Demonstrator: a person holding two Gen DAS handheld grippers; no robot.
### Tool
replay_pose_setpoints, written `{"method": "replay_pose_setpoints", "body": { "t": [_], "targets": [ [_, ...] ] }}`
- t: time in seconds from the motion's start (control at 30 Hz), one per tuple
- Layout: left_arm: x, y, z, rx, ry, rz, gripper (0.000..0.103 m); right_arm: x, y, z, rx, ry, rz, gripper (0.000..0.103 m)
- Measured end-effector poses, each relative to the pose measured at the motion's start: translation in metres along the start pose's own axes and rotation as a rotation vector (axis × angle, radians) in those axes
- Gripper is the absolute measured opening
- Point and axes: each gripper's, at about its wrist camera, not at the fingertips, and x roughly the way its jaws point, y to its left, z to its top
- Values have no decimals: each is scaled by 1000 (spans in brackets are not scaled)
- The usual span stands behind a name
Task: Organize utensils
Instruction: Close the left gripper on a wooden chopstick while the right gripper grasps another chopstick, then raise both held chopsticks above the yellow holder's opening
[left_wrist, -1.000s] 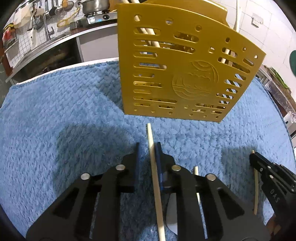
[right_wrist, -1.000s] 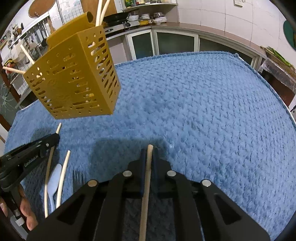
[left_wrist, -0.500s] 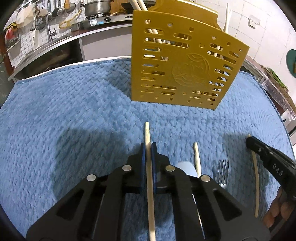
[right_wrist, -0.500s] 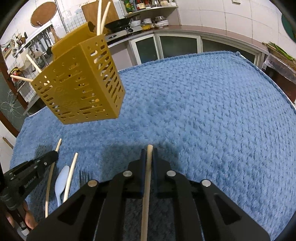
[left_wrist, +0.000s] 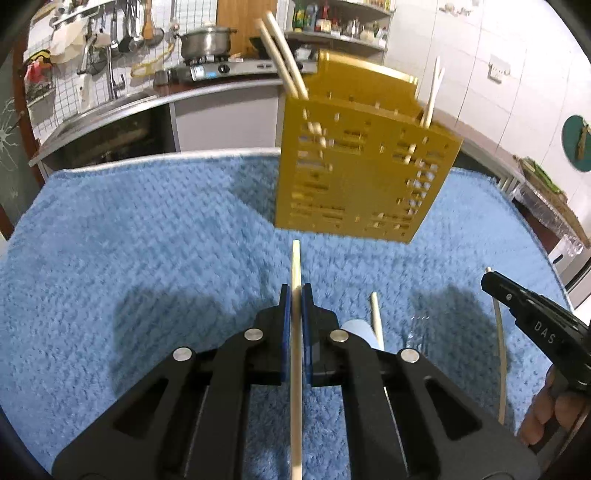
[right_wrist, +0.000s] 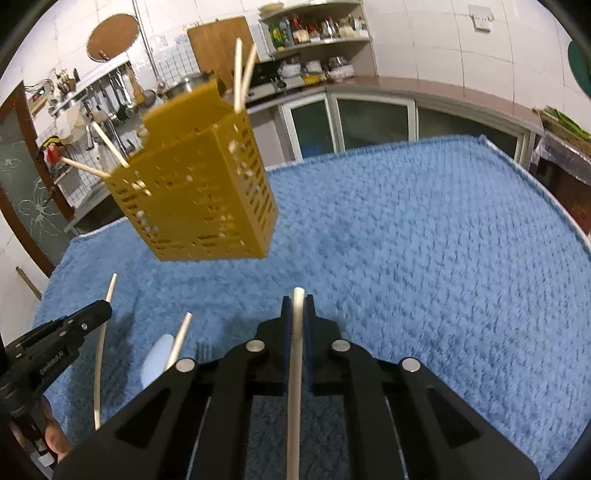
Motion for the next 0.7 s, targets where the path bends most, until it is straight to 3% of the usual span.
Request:
{"method": "replay_pose_setpoints", "body": {
  "t": [0.27,0.7],
  "targets": [
    [-39,9,10,-28,-136,-47,4,-43,7,10,-42,-140,51,6],
    [-77,12,19,-22,-242,-82,4,-84,15,26,-93,-300,103,6]
  ]
}}
